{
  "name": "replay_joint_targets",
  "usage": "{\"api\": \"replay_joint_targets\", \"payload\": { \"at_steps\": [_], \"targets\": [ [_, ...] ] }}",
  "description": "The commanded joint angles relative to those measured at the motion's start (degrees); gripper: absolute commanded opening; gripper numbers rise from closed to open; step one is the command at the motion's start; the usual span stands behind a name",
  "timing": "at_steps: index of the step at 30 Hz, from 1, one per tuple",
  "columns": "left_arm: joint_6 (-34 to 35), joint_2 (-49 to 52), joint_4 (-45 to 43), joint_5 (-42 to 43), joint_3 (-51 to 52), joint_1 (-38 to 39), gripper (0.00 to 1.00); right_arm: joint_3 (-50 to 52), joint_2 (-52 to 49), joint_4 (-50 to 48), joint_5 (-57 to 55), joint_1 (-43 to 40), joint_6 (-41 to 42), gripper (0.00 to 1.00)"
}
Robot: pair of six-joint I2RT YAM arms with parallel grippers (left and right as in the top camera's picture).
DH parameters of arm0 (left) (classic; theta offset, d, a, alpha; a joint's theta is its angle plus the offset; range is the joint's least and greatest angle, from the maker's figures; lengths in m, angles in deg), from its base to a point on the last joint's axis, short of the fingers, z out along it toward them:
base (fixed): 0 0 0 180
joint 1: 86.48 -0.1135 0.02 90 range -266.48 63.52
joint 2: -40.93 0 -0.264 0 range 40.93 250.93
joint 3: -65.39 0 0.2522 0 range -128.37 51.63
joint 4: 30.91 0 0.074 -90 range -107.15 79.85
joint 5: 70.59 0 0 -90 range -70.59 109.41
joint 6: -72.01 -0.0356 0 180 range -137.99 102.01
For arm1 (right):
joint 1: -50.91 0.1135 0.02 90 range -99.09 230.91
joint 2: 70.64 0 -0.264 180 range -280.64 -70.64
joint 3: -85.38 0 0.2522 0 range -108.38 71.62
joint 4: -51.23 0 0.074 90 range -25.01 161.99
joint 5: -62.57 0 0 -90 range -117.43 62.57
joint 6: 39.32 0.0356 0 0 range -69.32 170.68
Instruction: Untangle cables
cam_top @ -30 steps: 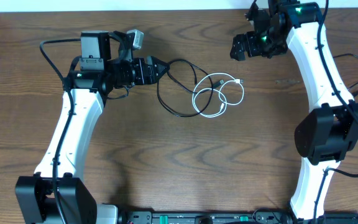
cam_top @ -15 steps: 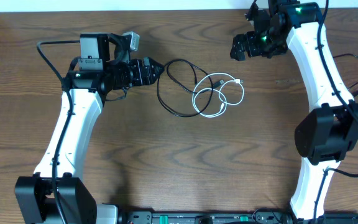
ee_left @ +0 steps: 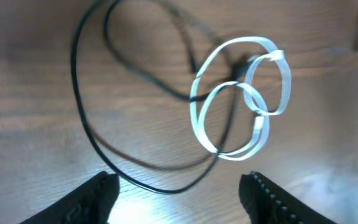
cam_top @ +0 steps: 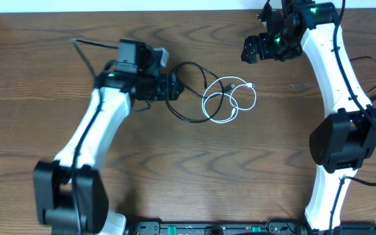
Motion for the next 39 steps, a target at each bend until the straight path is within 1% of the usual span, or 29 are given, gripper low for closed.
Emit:
{"api": "replay_joint_targets", "payload": {
  "at_steps": [1,4,7,10,13,16,18,19,23,32,34,37,39],
  "targets": [
    [6.9,4.8,-0.5,-4.9,0.2,1.3,0.63,-0.3,2.6,1.3,2.1,0.2,3.4,0.99],
    [7.2,6.9,-1.9,-5.0,0.2,2.8,0.63,-0.3,2.6,0.3,4.1,0.2,3.7,0.99],
    [7.7,7.1,-2.4,-5.0,0.2,4.7,0.63,-0.3,2.6,0.7,6.9,0.2,5.9,0.99],
    [10.6,7.1,-0.6,-5.4,0.2,7.3,0.62,-0.3,2.6,0.7,7.1,0.2,6.2,0.99],
    [19.8,7.1,2.4,-9.3,0.2,10.1,0.63,-0.3,2.6,0.4,5.6,0.2,6.2,0.99],
    [28.5,7.3,3.2,-12.4,0.5,12.2,0.63,-0.3,2.6,0.2,0.9,0.2,6.2,0.99],
    [32.5,7.3,3.0,-14.2,0.8,13.0,0.72,-0.3,2.6,0.4,1.0,0.2,6.4,0.99],
    [33.8,7.6,2.8,-14.9,0.9,13.4,0.75,-0.3,2.6,0.4,1.7,0.2,7.0,0.99],
    [35.7,9.0,2.8,-17.2,0.9,13.7,0.75,-0.3,2.6,0.4,2.4,0.5,8.4,0.99],
    [39.1,15.2,3.2,-17.8,0.9,13.8,0.73,-0.3,2.6,1.4,2.3,0.8,8.3,0.99],
    [39.5,16.0,2.9,-17.9,0.9,13.7,0.7,-0.3,2.6,1.7,2.3,0.8,8.3,0.99],
    [41.3,17.1,2.6,-18.0,0.9,13.8,0.69,-0.3,2.6,3.1,2.1,0.8,8.1,0.99],
    [41.6,17.5,2.6,-17.9,0.9,14.0,0.66,-0.3,2.6,3.9,1.2,0.9,8.1,0.99]
  ]
}}
